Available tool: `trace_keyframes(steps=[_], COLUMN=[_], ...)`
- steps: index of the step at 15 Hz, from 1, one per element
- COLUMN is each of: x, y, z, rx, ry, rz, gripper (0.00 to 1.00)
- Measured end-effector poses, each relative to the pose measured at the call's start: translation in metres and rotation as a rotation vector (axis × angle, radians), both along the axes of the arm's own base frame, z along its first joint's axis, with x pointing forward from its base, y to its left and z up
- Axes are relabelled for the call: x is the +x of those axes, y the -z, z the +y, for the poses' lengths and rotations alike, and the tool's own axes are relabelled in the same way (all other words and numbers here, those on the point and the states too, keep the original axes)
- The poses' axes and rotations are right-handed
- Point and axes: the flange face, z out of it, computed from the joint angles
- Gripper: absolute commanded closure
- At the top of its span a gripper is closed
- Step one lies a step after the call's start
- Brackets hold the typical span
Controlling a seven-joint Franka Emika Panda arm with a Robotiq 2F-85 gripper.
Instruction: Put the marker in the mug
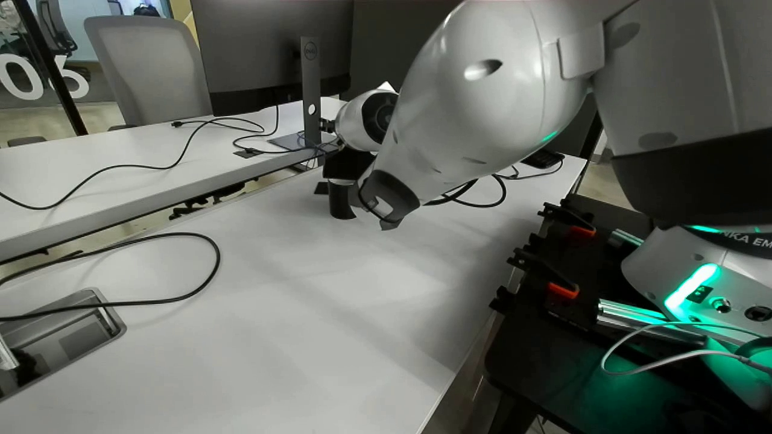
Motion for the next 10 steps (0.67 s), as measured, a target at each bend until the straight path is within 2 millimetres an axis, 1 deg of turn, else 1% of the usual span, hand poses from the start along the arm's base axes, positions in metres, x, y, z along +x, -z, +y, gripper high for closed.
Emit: trace_keyframes(steps=[1, 2, 3, 5, 6, 7, 10], x=[0.0001, 0.0003, 0.0005, 0.0006, 0.0006, 0.0006, 0.0008], y=[0.0000, 0.0001, 0.0001, 0.0001, 0.0001, 0.0000, -0.0033], z=[0.0013, 0.0024, 0.0034, 0.0048, 0.0049, 0.0048, 0.0108], rx=[0.000, 0.001, 0.001, 0.002, 0.002, 0.002, 0.001], ry=[-0.003, -0.005, -0.007, -0.009, -0.009, -0.009, -0.020], rz=[0.000, 0.000, 0.000, 0.000, 0.000, 0.000, -0.007], gripper=[0.39, 0.33, 0.24, 0.11, 0.02, 0.00, 0.00])
